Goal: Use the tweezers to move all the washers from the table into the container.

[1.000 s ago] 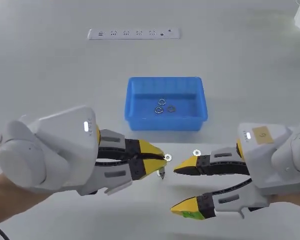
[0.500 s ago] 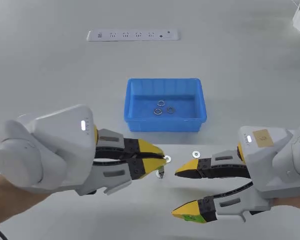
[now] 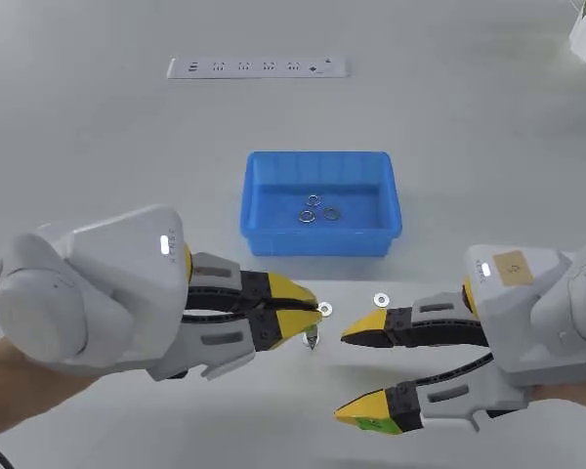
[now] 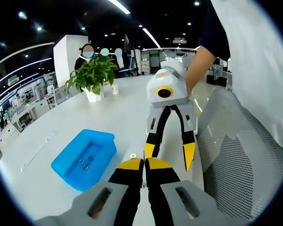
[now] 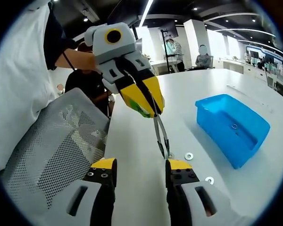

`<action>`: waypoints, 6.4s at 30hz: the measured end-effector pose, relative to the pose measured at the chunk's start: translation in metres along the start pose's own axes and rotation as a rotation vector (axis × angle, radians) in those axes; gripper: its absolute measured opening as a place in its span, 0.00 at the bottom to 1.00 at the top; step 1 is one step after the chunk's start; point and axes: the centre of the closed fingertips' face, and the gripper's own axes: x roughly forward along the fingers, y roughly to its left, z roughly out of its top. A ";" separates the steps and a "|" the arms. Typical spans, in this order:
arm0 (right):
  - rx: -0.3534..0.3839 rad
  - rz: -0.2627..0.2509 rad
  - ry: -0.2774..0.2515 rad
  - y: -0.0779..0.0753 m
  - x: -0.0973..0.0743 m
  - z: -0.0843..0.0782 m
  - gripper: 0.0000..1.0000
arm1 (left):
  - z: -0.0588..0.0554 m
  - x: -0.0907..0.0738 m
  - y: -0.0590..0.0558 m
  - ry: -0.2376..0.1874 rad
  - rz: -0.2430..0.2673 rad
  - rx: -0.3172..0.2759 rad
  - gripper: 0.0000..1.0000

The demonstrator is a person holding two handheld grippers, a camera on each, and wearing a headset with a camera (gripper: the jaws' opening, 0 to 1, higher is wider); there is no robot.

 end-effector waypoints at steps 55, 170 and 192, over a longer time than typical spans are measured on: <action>-0.260 -0.001 0.058 -0.033 0.034 0.015 0.09 | 0.003 0.004 0.000 0.039 -0.043 -0.023 0.06; -0.202 -0.121 0.022 -0.176 0.026 0.054 0.10 | -0.010 -0.045 0.082 -0.023 0.255 -0.311 0.68; -0.206 -0.120 0.031 -0.175 0.022 0.051 0.10 | 0.020 0.034 0.137 -0.029 0.089 -0.200 0.51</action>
